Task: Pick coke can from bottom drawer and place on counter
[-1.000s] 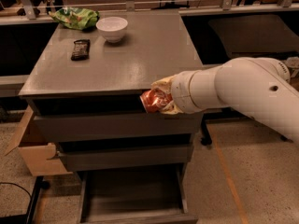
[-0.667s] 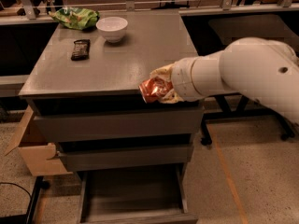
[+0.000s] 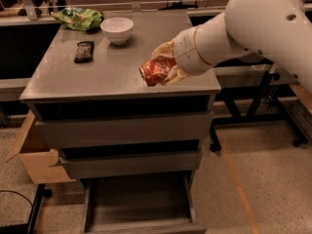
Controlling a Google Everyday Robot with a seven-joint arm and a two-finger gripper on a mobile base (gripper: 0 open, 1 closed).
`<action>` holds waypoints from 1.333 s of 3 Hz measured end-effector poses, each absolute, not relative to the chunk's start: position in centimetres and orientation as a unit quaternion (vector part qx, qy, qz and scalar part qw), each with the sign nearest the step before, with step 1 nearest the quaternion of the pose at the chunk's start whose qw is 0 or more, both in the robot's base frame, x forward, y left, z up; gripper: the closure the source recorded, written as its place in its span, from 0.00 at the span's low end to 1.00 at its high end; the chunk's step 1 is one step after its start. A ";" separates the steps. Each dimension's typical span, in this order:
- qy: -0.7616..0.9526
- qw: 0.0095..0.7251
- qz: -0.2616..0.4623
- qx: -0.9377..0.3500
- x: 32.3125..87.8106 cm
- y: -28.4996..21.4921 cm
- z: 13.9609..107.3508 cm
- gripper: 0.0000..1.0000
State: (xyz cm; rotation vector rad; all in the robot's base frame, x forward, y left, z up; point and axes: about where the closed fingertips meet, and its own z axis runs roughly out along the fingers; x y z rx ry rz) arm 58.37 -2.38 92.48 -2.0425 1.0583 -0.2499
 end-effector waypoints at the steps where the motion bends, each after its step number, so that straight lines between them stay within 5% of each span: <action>1: 0.447 0.360 -0.059 -0.817 61.2 -2.1 92.8 1.00; 4: 0.474 0.313 0.024 -0.823 67.6 -0.9 91.4 1.00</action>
Offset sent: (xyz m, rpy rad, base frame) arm 0.0694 0.0044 0.0095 -0.0994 0.3051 -0.0235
